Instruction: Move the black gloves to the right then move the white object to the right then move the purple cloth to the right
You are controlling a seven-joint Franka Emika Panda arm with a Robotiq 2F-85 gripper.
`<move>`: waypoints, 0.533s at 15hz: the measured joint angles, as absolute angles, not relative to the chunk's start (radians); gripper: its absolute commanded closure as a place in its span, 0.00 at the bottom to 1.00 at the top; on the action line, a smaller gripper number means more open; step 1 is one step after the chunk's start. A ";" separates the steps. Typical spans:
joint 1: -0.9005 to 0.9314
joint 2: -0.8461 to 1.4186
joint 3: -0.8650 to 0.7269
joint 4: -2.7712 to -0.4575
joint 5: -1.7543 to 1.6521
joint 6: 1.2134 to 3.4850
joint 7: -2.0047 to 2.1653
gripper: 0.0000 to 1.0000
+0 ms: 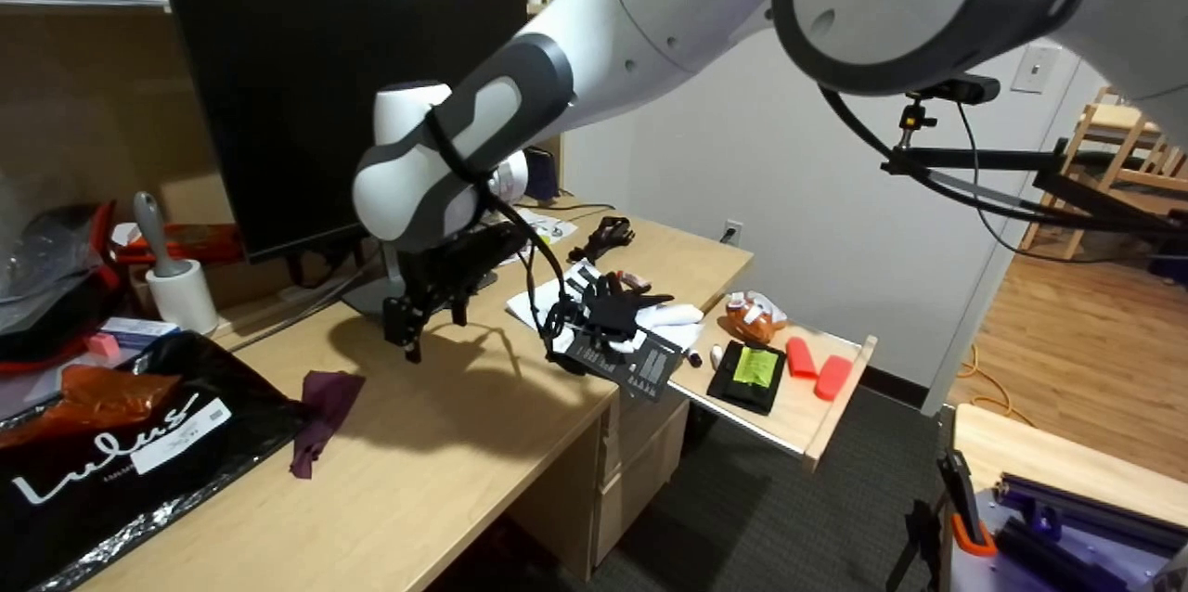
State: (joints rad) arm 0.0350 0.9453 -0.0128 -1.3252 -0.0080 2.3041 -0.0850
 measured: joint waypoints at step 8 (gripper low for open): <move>0.041 1.030 0.026 -1.227 0.007 2.313 -0.045 0.00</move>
State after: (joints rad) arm 0.0412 1.0296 0.0259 -1.2271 0.0071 2.3128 -0.0449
